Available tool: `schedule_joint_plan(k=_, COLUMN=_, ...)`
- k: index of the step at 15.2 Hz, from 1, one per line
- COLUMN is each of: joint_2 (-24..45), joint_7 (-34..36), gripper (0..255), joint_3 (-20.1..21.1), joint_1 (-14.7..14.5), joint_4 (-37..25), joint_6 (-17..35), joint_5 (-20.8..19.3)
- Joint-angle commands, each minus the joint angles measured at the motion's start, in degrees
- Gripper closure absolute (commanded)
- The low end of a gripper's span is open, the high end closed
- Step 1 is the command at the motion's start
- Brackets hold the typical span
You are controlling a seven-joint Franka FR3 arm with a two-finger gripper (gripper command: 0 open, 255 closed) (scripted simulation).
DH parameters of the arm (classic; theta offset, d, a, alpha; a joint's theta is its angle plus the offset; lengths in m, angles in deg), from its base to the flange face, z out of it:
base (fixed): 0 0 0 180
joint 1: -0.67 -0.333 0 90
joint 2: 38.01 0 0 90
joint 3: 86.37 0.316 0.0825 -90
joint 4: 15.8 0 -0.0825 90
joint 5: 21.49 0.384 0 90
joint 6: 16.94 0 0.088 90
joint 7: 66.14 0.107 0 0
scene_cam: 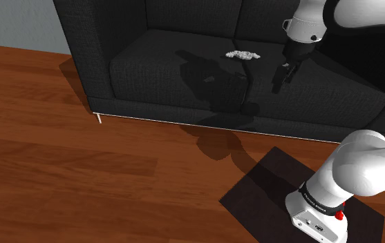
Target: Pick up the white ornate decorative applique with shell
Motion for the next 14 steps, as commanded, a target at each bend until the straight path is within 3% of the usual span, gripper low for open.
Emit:
schedule_joint_plan(k=1, joint_2=0.00, joint_7=0.00, gripper=0, joint_3=0.00, joint_1=0.00, joint_4=0.00, joint_6=0.00, joint_5=0.00)
schedule_joint_plan(k=8, joint_2=11.32, joint_7=-15.56, gripper=0, joint_3=-8.13, joint_1=-0.68, joint_4=-8.04, joint_6=4.66, joint_5=-5.70)
schedule_joint_plan(k=14, joint_2=22.94, joint_7=-28.64, gripper=0, joint_3=-13.76, joint_1=-1.93, joint_4=-18.16, joint_6=7.62, joint_5=-7.32)
